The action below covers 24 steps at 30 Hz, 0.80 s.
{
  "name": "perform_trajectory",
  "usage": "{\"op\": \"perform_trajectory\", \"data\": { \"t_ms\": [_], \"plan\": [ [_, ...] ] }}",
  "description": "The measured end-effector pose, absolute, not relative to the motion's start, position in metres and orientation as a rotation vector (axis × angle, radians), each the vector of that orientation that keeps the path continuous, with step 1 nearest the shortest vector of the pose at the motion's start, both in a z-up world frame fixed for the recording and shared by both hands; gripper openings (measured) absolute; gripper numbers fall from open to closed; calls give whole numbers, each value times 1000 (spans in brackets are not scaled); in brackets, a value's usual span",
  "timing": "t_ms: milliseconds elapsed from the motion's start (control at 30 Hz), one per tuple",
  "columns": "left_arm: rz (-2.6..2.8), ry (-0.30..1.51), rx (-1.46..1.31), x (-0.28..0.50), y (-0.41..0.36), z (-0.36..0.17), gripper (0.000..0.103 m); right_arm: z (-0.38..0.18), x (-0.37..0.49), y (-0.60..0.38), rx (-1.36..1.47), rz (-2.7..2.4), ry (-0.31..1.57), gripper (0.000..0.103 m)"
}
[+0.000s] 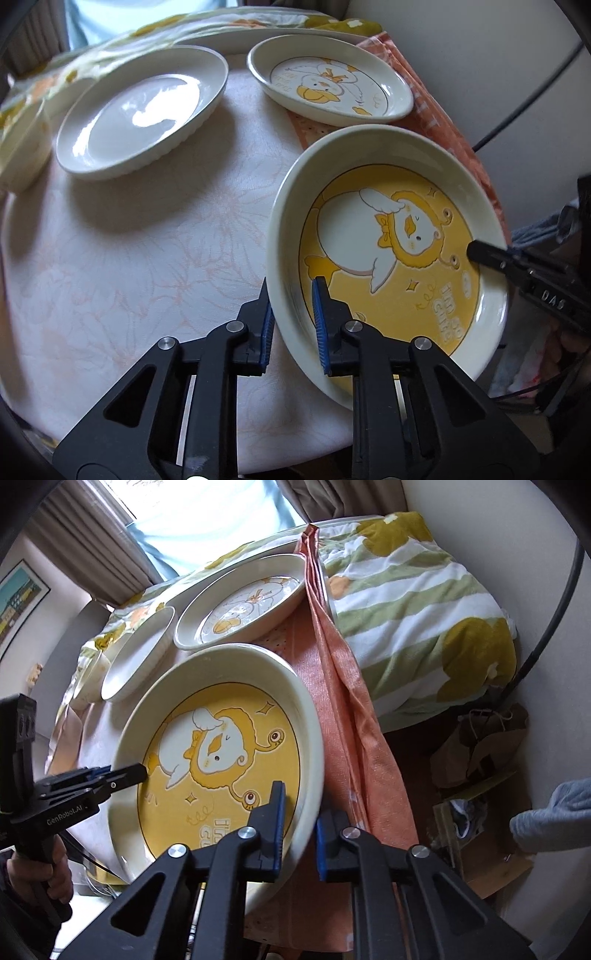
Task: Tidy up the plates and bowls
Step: 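Carry the lion plate with both grippers toward the pink dish and lower it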
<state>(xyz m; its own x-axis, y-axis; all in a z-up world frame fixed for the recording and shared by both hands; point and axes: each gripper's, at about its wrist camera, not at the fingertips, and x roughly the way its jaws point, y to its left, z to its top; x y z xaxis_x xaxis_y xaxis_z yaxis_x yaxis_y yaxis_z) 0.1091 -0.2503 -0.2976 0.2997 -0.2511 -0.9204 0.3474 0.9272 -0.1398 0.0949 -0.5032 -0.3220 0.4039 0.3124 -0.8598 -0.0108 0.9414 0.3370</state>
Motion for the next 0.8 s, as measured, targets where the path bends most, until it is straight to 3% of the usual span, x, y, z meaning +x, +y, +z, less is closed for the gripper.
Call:
{"op": "perform_trajectory", "data": {
  "t_ms": [467,800],
  "plan": [
    [-381,1135,74,103,-233,-280,17,-306,103,-492,169,217,1089,14],
    [-267,1070,-7,85,-141,-240,17,-274,108,-419,89,335,1032,15]
  ]
}}
